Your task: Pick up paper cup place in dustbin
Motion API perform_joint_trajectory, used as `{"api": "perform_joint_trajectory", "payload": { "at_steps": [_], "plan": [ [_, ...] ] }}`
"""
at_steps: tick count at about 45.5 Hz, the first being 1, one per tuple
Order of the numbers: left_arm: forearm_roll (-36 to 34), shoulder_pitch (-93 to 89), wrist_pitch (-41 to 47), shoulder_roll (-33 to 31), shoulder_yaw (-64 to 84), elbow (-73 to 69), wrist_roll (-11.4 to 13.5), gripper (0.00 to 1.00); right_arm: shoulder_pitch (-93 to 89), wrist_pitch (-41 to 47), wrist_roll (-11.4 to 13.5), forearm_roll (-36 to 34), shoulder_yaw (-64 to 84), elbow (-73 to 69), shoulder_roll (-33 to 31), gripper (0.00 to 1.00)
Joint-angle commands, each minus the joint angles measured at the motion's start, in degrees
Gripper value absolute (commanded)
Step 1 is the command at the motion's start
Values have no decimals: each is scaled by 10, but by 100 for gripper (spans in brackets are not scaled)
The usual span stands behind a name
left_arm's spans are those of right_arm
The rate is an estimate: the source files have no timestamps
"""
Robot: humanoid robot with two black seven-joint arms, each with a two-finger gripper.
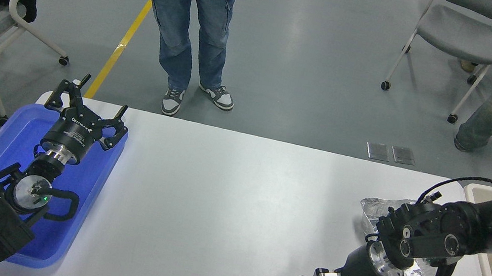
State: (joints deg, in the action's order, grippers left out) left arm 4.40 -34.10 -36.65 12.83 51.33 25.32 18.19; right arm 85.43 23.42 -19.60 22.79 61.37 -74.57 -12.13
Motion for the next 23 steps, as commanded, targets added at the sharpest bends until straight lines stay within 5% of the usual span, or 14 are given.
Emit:
{"api": "perform_joint_trajectory", "payload": {
  "at_steps": [1, 23],
  "plan": [
    [0, 0, 0, 0, 0, 0, 0, 100, 3, 6, -1, -7, 2, -9, -8, 0],
    [0, 0, 0, 0, 0, 0, 0, 100, 90, 111, -2, -7, 2, -42, -66, 0]
  ]
}}
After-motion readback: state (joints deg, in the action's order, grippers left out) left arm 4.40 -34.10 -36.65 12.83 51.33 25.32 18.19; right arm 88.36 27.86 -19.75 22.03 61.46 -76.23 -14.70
